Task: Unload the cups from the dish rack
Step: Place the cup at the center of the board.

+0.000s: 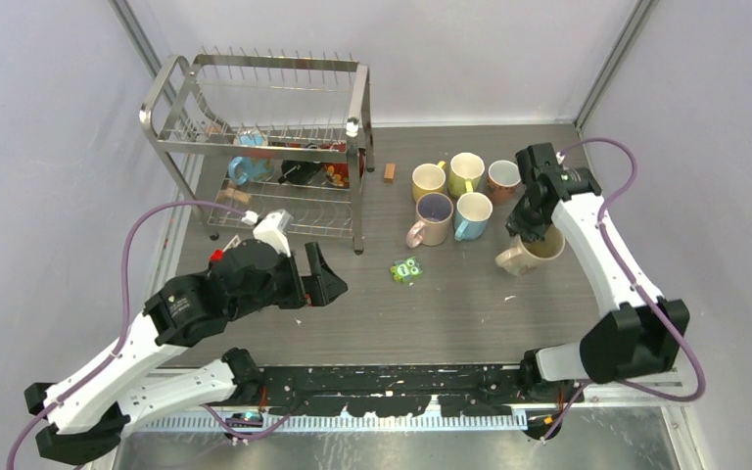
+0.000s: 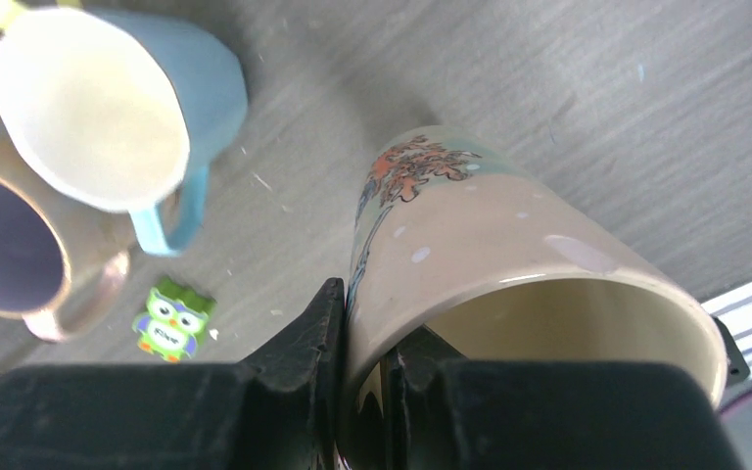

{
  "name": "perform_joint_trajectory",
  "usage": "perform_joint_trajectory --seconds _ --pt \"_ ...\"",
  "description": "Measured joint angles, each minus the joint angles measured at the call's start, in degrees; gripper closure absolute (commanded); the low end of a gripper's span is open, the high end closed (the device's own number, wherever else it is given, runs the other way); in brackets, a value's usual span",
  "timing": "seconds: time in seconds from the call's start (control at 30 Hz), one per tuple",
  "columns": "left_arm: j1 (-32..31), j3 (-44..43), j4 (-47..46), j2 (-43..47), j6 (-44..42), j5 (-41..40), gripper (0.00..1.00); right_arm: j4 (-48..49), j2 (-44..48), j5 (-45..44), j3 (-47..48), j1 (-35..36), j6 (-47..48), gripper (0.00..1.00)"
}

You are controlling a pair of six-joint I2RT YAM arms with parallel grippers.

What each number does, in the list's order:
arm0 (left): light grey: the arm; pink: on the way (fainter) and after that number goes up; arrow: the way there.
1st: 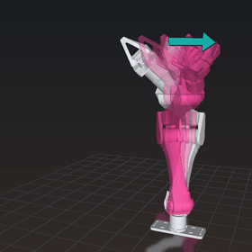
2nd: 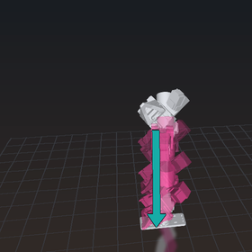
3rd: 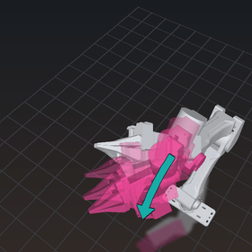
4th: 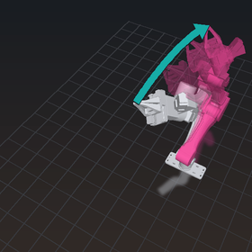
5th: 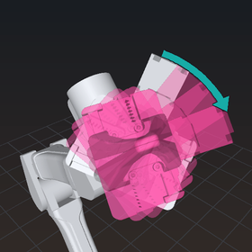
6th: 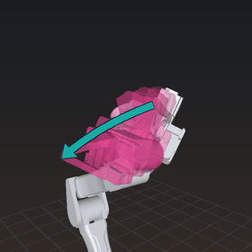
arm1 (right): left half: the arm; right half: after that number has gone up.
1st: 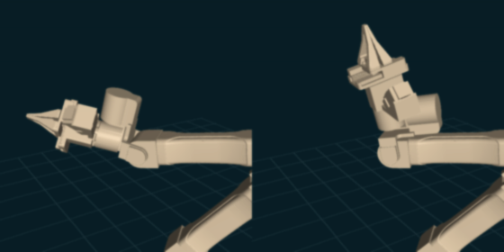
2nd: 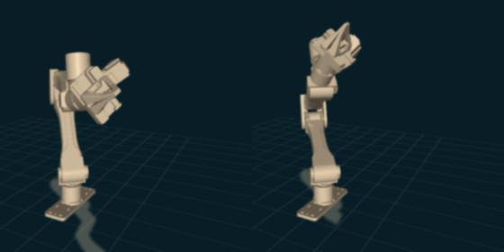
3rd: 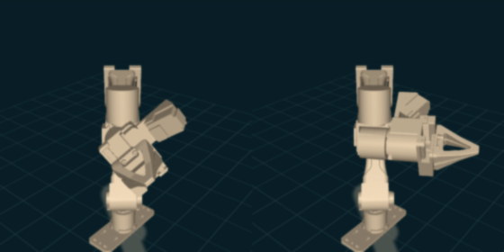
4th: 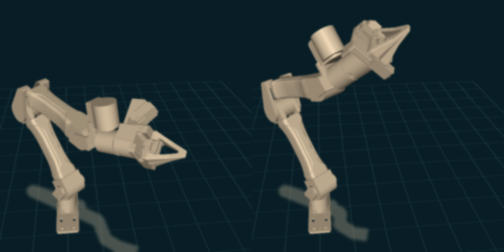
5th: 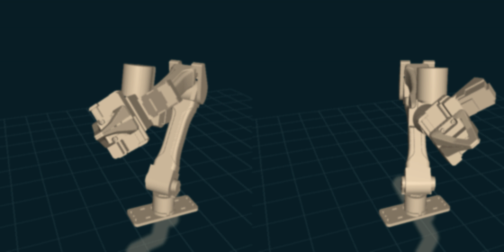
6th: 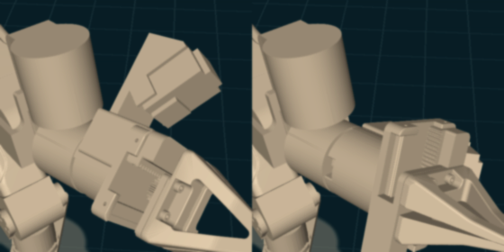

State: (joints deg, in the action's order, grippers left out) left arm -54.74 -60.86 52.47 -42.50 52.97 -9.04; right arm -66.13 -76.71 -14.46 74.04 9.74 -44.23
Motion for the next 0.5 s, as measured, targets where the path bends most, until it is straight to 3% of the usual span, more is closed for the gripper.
perform_joint_trajectory --seconds 0.2,0.5 --pt "0.2 0.1 3.3 0.7 -1.5 -1.6 0.0 3.1 -9.2 1.4 7.2 -4.5 3.6 0.99" --pt "0.9 0.5 5.0 1.0 -2.9 -2.3 0.0 5.8 -18.7 2.8 12.8 -5.5 9.9 0.99"
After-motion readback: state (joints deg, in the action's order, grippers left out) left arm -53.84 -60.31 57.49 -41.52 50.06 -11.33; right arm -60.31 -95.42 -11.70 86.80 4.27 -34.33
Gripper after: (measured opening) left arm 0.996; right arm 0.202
